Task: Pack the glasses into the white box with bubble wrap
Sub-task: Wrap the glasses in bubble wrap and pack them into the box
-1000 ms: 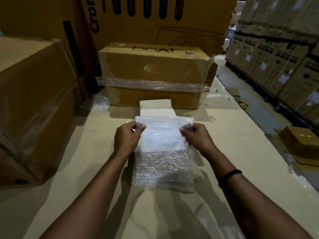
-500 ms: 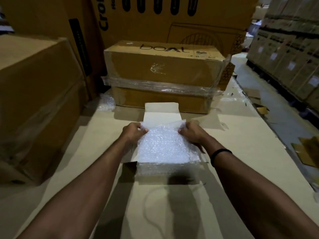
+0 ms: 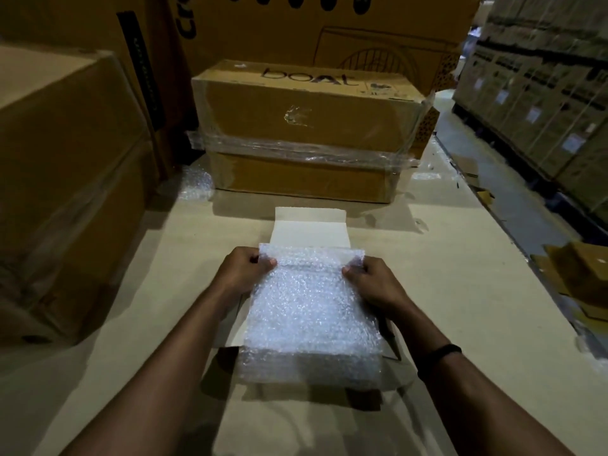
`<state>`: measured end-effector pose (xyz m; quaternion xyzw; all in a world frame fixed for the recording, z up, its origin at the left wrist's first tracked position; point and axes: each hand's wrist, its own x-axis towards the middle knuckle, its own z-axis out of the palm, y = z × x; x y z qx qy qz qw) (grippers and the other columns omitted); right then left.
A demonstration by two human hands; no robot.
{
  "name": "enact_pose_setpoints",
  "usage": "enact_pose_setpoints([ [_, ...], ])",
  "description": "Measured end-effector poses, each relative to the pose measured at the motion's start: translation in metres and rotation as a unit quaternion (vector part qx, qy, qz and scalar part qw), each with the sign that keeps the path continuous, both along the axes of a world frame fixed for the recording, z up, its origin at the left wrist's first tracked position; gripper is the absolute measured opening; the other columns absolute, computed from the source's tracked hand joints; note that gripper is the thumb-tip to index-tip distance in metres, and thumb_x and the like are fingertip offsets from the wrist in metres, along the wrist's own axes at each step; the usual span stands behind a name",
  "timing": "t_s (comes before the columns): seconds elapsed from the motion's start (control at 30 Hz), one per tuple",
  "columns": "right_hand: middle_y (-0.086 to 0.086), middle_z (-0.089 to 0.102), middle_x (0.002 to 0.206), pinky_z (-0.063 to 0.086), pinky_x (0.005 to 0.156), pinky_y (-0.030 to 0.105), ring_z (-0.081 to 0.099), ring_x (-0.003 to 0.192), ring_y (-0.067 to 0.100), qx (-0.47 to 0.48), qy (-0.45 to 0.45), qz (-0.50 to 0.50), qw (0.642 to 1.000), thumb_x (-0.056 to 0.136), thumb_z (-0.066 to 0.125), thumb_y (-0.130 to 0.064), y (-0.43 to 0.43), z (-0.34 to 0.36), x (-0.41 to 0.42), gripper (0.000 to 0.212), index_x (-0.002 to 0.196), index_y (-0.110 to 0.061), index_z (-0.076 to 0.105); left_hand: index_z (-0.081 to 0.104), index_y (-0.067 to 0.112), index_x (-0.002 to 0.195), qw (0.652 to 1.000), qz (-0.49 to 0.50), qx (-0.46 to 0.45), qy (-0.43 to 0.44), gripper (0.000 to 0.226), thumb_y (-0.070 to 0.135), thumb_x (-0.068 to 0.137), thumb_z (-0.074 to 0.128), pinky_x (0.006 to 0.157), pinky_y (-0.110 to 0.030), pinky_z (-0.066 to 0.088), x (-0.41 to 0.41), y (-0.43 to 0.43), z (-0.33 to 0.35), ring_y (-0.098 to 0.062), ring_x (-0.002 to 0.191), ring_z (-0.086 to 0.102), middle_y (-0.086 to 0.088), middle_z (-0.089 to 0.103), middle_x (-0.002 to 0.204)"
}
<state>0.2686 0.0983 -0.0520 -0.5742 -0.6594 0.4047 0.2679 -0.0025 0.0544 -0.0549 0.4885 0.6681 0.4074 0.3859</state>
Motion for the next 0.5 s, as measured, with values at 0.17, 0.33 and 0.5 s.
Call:
enact_pose_setpoints([
  [0.17,-0.006,0.071,0.084,0.049,0.069,0.026,0.068,0.082,0.014,0.008,0.011,-0.024,1.000,0.083,0.070,-0.027,-0.021,0.004,-0.003,0.013,0.089,-0.016,0.068,0.071,0.021,0.081,0.995,0.007,0.017,0.094,0.021,0.041,0.075,0.074,0.071,-0.035,0.053,0.003,-0.015,0.004,-0.015,0.072,0.065,0.011,0.070,0.075],
  [0.33,-0.008,0.060,0.112,0.045,0.086,0.037,0.057,0.098,0.019,0.149,-0.118,-0.073,0.979,0.071,0.081,-0.030,-0.027,0.014,-0.007,0.057,0.117,-0.030,0.049,0.047,0.028,0.134,0.934,0.021,0.087,0.346,0.063,0.027,0.078,0.077,0.100,-0.042,0.036,0.016,-0.025,0.018,-0.025,0.119,0.050,0.000,0.053,0.134],
  [0.5,0.003,0.060,0.126,0.038,0.091,0.038,0.053,0.111,0.028,0.303,-0.336,0.064,0.890,0.083,0.070,-0.025,-0.023,0.027,-0.008,0.039,0.121,-0.024,0.063,0.067,0.026,0.115,0.861,-0.075,0.179,0.471,0.031,0.019,0.085,0.069,0.095,-0.036,0.028,0.021,-0.025,0.024,-0.020,0.117,0.050,0.006,0.062,0.125],
])
